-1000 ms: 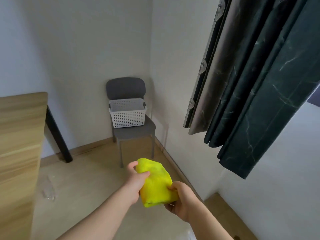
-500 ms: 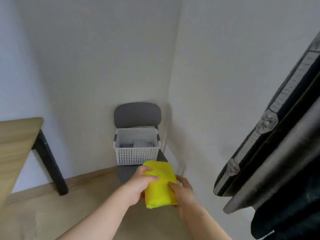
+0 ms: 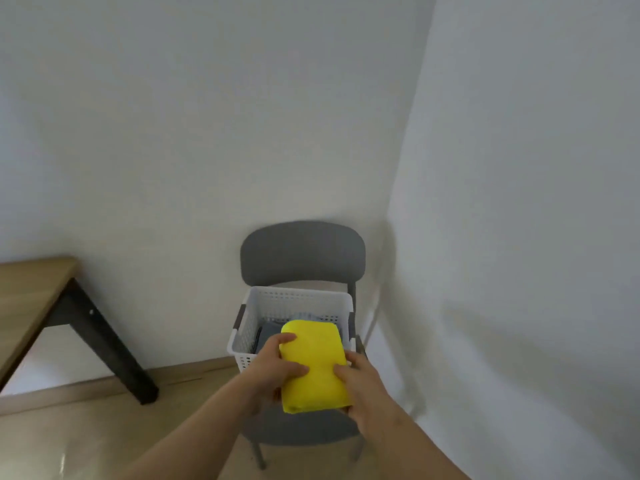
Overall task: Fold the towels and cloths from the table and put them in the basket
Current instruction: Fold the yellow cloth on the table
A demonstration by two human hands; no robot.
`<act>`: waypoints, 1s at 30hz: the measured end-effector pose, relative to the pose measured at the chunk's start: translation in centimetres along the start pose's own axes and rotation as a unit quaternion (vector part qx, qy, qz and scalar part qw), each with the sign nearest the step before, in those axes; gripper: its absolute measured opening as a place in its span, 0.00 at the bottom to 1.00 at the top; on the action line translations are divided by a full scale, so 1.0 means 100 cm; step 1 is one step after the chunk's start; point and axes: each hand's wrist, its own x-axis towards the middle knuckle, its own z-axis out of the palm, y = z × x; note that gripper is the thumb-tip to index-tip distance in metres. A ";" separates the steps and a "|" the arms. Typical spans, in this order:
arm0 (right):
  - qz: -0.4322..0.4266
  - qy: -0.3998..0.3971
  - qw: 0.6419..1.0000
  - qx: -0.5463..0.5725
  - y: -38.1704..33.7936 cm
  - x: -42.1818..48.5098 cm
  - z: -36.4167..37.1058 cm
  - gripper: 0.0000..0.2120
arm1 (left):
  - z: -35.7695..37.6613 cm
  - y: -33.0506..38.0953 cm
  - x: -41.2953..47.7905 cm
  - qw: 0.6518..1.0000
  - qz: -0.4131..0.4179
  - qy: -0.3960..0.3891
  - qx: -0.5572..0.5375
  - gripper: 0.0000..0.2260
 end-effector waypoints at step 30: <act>0.298 0.075 0.952 -0.011 -0.009 0.236 0.055 0.07 | -0.105 -0.043 0.312 0.967 -0.150 0.051 0.200 0.24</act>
